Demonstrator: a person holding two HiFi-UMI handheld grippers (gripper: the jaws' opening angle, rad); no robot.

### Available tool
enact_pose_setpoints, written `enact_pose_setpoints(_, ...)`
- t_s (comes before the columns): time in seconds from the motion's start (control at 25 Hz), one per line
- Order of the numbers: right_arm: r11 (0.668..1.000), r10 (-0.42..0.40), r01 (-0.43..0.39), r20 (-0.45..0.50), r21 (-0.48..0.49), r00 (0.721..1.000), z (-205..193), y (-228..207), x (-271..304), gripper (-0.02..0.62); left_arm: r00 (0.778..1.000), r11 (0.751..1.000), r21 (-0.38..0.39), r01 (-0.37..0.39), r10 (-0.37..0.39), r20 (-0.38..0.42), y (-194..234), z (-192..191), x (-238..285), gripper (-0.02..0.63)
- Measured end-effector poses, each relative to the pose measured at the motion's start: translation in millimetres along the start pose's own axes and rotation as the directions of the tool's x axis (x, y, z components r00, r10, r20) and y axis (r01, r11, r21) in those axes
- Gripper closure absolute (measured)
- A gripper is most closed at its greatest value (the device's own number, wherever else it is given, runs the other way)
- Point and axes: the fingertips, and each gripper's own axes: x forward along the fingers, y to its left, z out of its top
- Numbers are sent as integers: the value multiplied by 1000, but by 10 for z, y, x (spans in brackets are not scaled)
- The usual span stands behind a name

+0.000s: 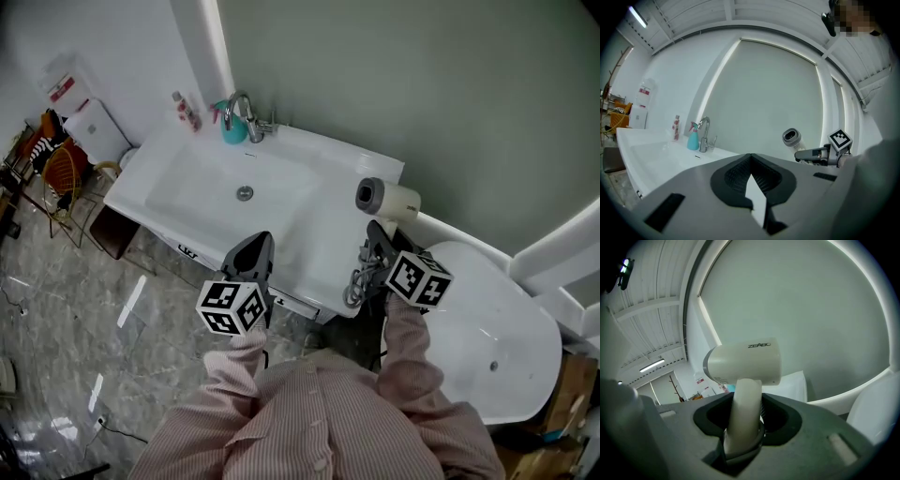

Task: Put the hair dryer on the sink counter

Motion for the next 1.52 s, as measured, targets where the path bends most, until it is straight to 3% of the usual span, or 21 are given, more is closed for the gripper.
enact_pose_setpoints(0.64, 999, -50, 51, -78, 10, 996, 74, -456, 861, 430, 992, 996, -56, 70, -75, -104, 176, -165, 952, 607)
enact_pose_setpoints(0.96, 995, -95, 99, -151, 20, 984, -17, -696, 1425, 429, 976, 990, -112, 90, -110, -190, 403, -349, 1465, 607)
enact_pose_setpoints(1.2, 988, -147, 154, -208, 17, 967, -152, -921, 1800, 430, 957, 982, -162, 101, -140, -254, 587, -541, 1827, 607)
enact_pose_setpoints(1.52, 969, -239, 247, -308, -14, 921, -418, -1207, 2102, 430, 927, 973, -213, 91, -161, -339, 774, -837, 2107, 608)
